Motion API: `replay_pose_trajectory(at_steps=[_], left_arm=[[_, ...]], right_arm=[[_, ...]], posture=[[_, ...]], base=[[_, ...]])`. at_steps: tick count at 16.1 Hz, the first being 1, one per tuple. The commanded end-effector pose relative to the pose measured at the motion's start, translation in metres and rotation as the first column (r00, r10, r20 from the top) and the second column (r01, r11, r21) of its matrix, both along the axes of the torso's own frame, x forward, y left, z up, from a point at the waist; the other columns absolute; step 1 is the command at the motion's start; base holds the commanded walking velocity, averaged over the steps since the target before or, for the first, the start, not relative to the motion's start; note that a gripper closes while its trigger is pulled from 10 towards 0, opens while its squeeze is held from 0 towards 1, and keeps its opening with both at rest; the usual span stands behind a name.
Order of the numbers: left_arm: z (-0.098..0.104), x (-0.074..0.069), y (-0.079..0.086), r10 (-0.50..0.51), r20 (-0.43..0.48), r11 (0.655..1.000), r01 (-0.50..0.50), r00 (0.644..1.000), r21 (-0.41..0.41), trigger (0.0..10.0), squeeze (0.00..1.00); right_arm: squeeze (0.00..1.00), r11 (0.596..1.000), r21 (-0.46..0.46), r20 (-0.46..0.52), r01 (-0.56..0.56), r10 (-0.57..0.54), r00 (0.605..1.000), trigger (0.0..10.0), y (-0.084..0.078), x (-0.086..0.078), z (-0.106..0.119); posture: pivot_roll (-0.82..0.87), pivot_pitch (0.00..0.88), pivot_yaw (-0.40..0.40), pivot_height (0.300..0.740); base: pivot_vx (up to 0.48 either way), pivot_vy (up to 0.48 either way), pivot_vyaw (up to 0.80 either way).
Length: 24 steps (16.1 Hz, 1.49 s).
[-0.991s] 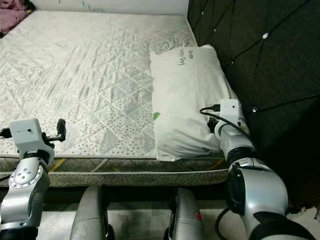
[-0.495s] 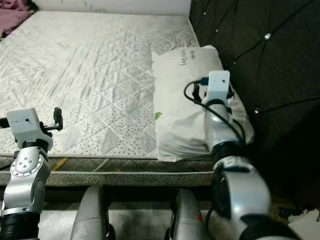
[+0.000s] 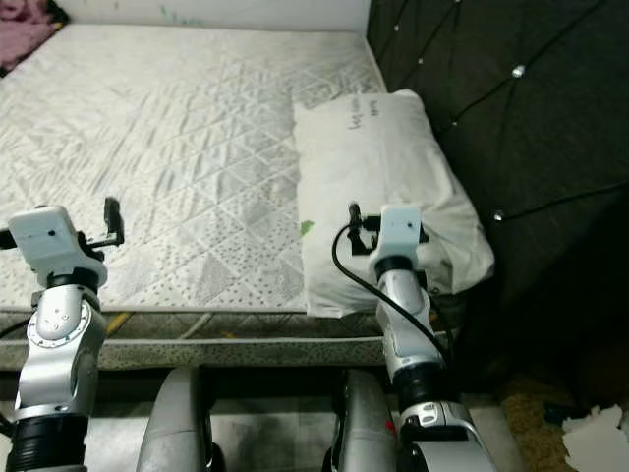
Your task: Clean up the room
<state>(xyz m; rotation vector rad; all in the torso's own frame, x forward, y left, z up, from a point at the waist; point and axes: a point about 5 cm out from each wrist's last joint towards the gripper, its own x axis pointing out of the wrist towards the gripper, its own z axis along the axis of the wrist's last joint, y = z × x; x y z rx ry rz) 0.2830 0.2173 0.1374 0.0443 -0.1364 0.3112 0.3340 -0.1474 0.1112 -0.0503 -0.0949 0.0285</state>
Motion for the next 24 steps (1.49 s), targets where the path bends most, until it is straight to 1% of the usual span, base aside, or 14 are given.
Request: replay_pose_trajectory(at_steps=[1, 2, 3, 4, 5, 6, 7, 10, 12, 15, 16, 18, 21, 24], left_arm=[[0.002, 0.002, -0.005, -0.006, 0.014, 1.000, 0.006, 1.000, -0.006, 10.0, 0.00], [-0.006, 0.000, -0.009, -0.015, -0.003, 1.000, 0.015, 1.000, -0.014, 10.0, 0.00], [-0.010, -0.005, -0.012, -0.025, -0.011, 0.999, 0.025, 1.000, -0.032, 10.0, 0.00], [-0.013, -0.008, -0.015, -0.048, -0.016, 0.998, 0.048, 0.999, -0.037, 10.0, 0.00], [-0.015, -0.010, -0.016, -0.057, -0.026, 0.998, 0.056, 0.998, -0.031, 10.0, 0.00], [-0.015, -0.008, -0.014, -0.066, -0.032, 0.998, 0.065, 0.997, -0.025, 10.0, 0.00], [-0.014, -0.007, -0.012, -0.062, -0.031, 0.998, 0.061, 0.998, -0.026, 10.0, 0.00], [-0.016, -0.006, -0.012, -0.072, -0.045, 0.997, 0.071, 0.996, -0.031, 10.0, 0.00], [-0.020, -0.004, -0.015, -0.079, -0.055, 0.996, 0.076, 0.995, -0.044, 10.0, 0.00], [-0.023, 0.000, -0.011, -0.001, -0.077, 0.996, -0.005, 0.997, -0.086, 10.0, 0.00], [-0.022, 0.000, -0.013, -0.017, -0.069, 0.996, 0.011, 0.997, -0.091, 10.0, 0.00], [-0.022, 0.000, -0.015, -0.047, -0.059, 0.990, 0.039, 0.997, -0.139, 10.0, 0.00], [-0.020, 0.002, -0.018, -0.057, -0.051, 0.994, 0.052, 0.997, -0.100, 10.0, 0.00], [-0.020, 0.004, -0.018, -0.063, -0.055, 0.994, 0.058, 0.996, -0.098, 10.0, 0.00]], right_arm=[[1.00, 1.000, -0.009, 0.038, -0.026, 0.026, 0.999, 10.0, 0.004, 0.005, 0.013], [1.00, 0.999, -0.020, 0.029, -0.038, 0.038, 0.999, 10.0, 0.006, 0.005, 0.013], [0.90, 0.997, -0.021, 0.024, -0.075, 0.075, 0.997, 10.0, 0.012, 0.003, 0.014], [0.00, 0.992, -0.030, 0.030, -0.120, 0.121, 0.992, 10.0, 0.021, 0.001, 0.014], [0.00, 0.989, -0.025, 0.029, -0.146, 0.147, 0.989, 10.0, 0.026, 0.000, 0.014], [0.00, 0.987, 0.023, 0.030, -0.162, 0.161, 0.986, 10.0, 0.033, 0.002, 0.016], [0.00, 0.986, 0.041, 0.031, -0.163, 0.162, 0.986, 10.0, 0.037, 0.004, 0.018], [0.00, 0.983, 0.055, 0.043, -0.176, 0.174, 0.984, 10.0, 0.045, 0.004, 0.025], [0.00, 0.982, 0.054, 0.047, -0.180, 0.178, 0.983, 10.0, 0.044, 0.004, 0.026], [0.00, 0.980, 0.049, 0.042, -0.191, 0.189, 0.981, 10.0, 0.045, 0.007, 0.028], [0.00, 0.979, 0.047, 0.042, -0.199, 0.197, 0.979, 10.0, 0.047, 0.008, 0.029], [0.00, 0.978, 0.046, 0.047, -0.204, 0.202, 0.978, 10.0, 0.048, 0.010, 0.033], [0.00, 0.979, 0.053, 0.052, -0.197, 0.194, 0.980, 10.0, 0.046, 0.011, 0.035], [0.00, 0.978, 0.049, 0.052, -0.203, 0.200, 0.978, 10.0, 0.047, 0.008, 0.032]], posture=[[-0.01, 0.000, -0.048, 0.582], [0.00, 0.000, -0.055, 0.582], [0.01, 0.000, -0.052, 0.582], [0.02, 0.000, -0.048, 0.582], [0.02, 0.000, -0.052, 0.582], [0.03, 0.000, -0.051, 0.586], [0.03, 0.000, -0.047, 0.595], [-0.01, 0.000, -0.030, 0.620], [-0.02, 0.000, -0.031, 0.637], [-0.01, 0.000, -0.048, 0.673], [-0.01, 0.000, -0.051, 0.685], [-0.01, 0.000, -0.052, 0.702], [-0.01, 0.000, -0.046, 0.734], [-0.02, 0.000, -0.042, 0.740]], base=[[0.000, 0.000, 0.00], [0.000, 0.000, 0.00], [0.000, 0.000, 0.00], [0.000, 0.000, 0.00], [0.000, 0.000, 0.00], [0.000, 0.000, 0.00], [0.000, 0.000, 0.00], [0.000, 0.000, -0.30], [0.000, 0.000, -0.45], [0.000, 0.000, -0.45], [0.000, 0.000, -0.46], [0.000, 0.000, -0.45], [0.000, 0.000, -0.45], [0.000, 0.000, -0.15]])
